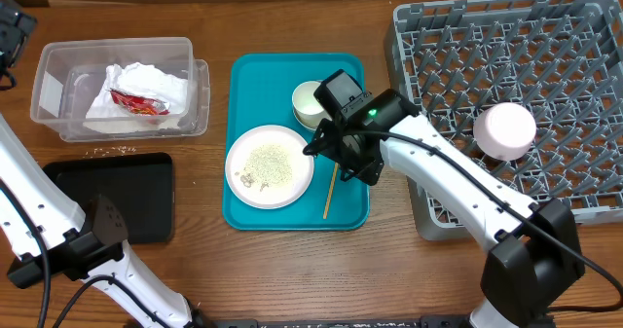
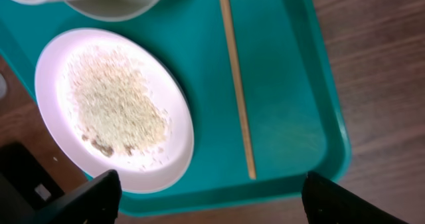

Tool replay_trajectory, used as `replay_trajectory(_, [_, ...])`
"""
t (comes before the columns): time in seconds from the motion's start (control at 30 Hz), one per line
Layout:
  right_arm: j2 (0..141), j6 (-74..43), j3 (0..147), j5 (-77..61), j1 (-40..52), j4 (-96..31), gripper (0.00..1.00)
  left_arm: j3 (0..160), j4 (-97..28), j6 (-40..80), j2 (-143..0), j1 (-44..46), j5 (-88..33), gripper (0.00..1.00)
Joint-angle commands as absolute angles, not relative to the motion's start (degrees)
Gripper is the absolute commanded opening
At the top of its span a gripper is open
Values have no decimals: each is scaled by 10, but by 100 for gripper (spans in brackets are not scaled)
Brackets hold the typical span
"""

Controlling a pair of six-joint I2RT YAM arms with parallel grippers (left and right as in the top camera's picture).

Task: Sort waste into correct bins and load items into the dishwasher
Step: 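Lower the right gripper and grasp the second wooden chopstick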

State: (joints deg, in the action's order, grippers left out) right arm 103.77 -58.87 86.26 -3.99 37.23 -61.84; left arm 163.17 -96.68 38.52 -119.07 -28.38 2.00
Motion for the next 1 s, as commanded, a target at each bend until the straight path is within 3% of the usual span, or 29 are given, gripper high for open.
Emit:
replay_trajectory(0.0, [1039,-615,834,-19,376,-582,89,1632,-968,373,-1196,-284,26,100])
replay_trajectory(0.3, [1075,-598,820,4,377,-559,88,1632,-968,373,-1196,-282,25,100])
replay_trajectory(0.43, [1094,-598,820,13,377,-557,82,1632,-968,373,-1196,-282,25,100])
replay_trajectory(0.67, [1132,-588,820,46,376,-557,53,1631,-968,373,-1197,-280,26,100])
replay_trajectory(0.97, [1145,-459,820,39,384,-514,58,1631,-968,373,-1197,-280,26,100])
